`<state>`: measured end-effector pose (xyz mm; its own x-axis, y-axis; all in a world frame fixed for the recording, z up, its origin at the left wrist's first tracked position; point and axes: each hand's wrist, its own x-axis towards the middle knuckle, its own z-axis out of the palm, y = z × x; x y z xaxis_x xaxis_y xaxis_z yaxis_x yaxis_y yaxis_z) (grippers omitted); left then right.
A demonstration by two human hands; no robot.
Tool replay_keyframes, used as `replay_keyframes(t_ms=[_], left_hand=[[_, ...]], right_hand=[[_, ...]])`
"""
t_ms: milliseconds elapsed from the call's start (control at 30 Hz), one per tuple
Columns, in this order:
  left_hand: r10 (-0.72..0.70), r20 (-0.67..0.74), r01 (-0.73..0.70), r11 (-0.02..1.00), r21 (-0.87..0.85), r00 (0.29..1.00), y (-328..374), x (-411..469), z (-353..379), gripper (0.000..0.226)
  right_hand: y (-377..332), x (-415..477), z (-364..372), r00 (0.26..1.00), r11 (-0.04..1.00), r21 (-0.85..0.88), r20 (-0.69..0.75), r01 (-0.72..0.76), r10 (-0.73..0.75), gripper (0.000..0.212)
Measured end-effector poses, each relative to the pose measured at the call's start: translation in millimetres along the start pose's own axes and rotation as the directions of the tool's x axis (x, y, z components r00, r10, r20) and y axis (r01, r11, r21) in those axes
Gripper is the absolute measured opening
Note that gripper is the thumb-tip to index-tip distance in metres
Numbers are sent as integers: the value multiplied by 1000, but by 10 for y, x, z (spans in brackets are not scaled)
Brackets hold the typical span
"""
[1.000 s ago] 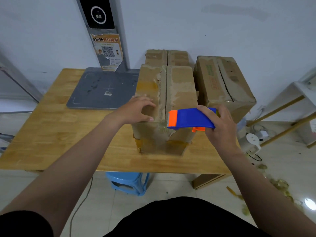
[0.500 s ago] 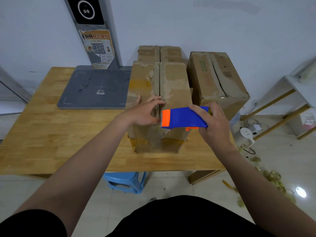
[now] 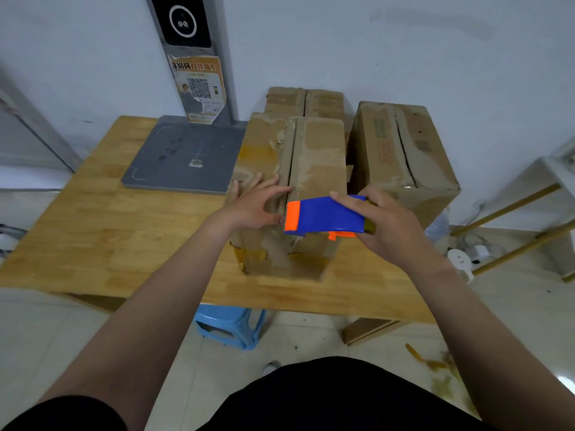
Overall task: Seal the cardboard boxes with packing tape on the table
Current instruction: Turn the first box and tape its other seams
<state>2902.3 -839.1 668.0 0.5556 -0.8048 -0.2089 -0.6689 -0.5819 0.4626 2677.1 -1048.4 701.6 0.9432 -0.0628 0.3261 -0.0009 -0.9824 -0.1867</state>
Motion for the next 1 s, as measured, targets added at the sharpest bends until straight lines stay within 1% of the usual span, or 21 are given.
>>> replay_keyframes(t_ms=[133,200,267,367,433,600,733,800,900,1000], left_hand=[[-9,-46,7,999,-38,999,-54,-24,12,77],[-16,-47,14,999,-35,999,-71,-33,16,80],[-13,-54,10,999,-46,998,-65,-48,19,80],[-12,-65,7,997,-79,998,-58,-94,21,78],[-15,-63,9,996,-88,998,-51,-111,25,78],[-31,-76,23,995,-102,997,-33,-118,33,75],[-46,-116,44,999,-22,992,14,-120,92,70],[-67,-148,70,997,13,987,52,-126,134,69],[-81,-177,89,995,39,981,84,-136,162,71],[-91,-221,102,994,36,971,103,-153,192,75]], right_hand=[[59,-18,-32,997,997,20,-11,81,-81,74],[100,-26,-48,994,993,45,-22,107,-106,72],[182,-66,-53,992,992,41,-38,123,-121,76],[402,-220,-76,996,998,20,-75,56,-54,83],[578,-366,-108,996,1000,5,-91,14,-14,82],[772,-512,-119,996,999,-42,-86,-15,11,78],[753,-454,-103,996,998,-49,-82,-29,25,66],[770,-449,-86,995,1000,-21,-95,-18,16,61],[785,-475,-29,993,1000,11,-121,-10,12,60],[812,-483,35,988,999,40,-148,-34,39,65]])
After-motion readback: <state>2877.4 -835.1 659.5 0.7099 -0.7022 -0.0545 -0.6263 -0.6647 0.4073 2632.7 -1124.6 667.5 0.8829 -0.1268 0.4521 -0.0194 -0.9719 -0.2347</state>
